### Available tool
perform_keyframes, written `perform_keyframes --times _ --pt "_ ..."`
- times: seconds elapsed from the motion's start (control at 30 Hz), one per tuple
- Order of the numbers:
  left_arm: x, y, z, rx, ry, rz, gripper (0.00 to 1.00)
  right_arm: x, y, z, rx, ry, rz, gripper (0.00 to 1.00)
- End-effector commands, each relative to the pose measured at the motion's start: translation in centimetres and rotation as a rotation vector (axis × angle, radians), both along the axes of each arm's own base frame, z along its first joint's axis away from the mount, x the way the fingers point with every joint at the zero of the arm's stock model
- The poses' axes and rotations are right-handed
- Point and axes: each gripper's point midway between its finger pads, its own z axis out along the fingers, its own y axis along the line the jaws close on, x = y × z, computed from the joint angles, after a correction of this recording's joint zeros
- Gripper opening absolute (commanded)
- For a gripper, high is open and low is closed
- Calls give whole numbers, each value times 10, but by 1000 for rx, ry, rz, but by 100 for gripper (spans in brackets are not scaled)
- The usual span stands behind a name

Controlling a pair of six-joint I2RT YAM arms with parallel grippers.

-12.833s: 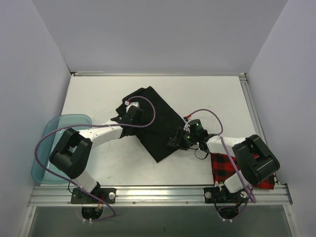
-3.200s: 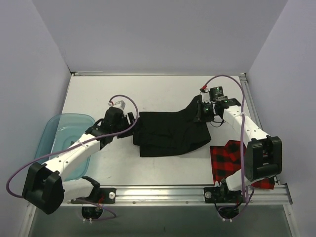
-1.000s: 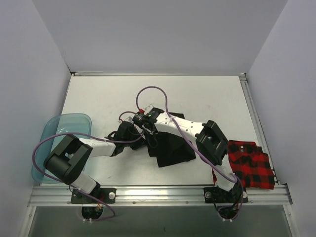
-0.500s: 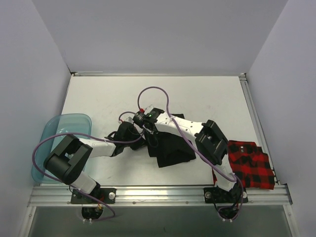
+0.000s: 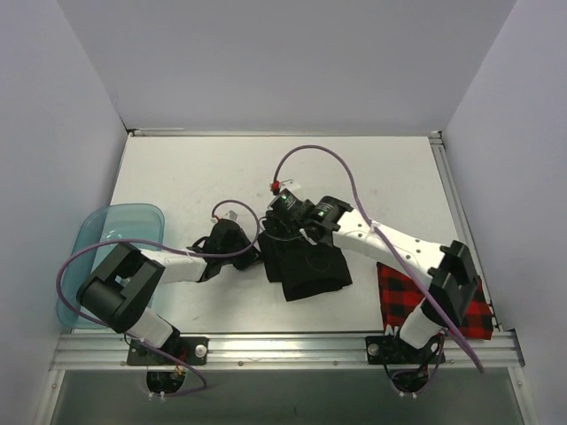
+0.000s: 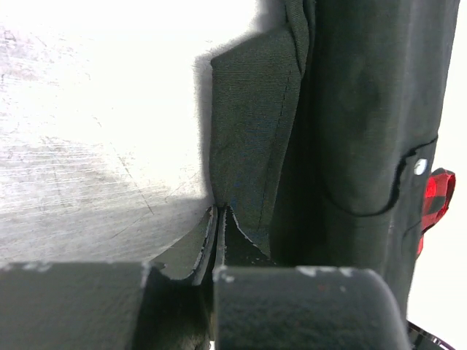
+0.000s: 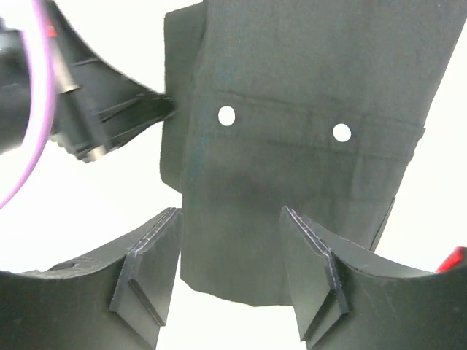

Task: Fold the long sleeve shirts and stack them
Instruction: Fold the shirt

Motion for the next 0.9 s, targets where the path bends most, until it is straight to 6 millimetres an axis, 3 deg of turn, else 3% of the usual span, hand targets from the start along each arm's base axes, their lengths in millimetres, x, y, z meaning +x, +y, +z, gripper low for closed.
perform_keyframes --times 0.0,0.07,0.1,0.2,0.37,0.43,0.53,0.6,0.73,0.8,0.87 --pt "-9 11 -12 51 28 12 0 -7 0 6 136 12 -52 54" --pt "-8 11 -9 49 20 13 0 -1 -11 3 174 10 -103 49" --pt "-7 11 -9 48 21 14 0 -2 -14 -10 187 25 -118 46" --pt "-7 10 -9 52 25 12 0 -6 -18 -32 193 68 -131 28" --pt "-6 12 -8 57 19 17 0 -34 3 -70 232 211 -72 26" --pt "-5 12 -7 56 20 20 0 -39 4 -90 213 256 -74 26" --pt "-2 12 -1 52 4 23 0 -39 4 -103 186 268 -78 26" --pt "1 12 12 49 -25 17 2 -36 5 -100 188 257 -62 27" --pt "6 21 47 98 -97 18 23 -24 9 -63 249 182 -39 31" --pt "9 24 80 98 -167 15 34 -22 5 -49 273 160 -37 33" --pt "3 30 99 117 -203 18 38 -19 0 -31 315 131 -39 33"
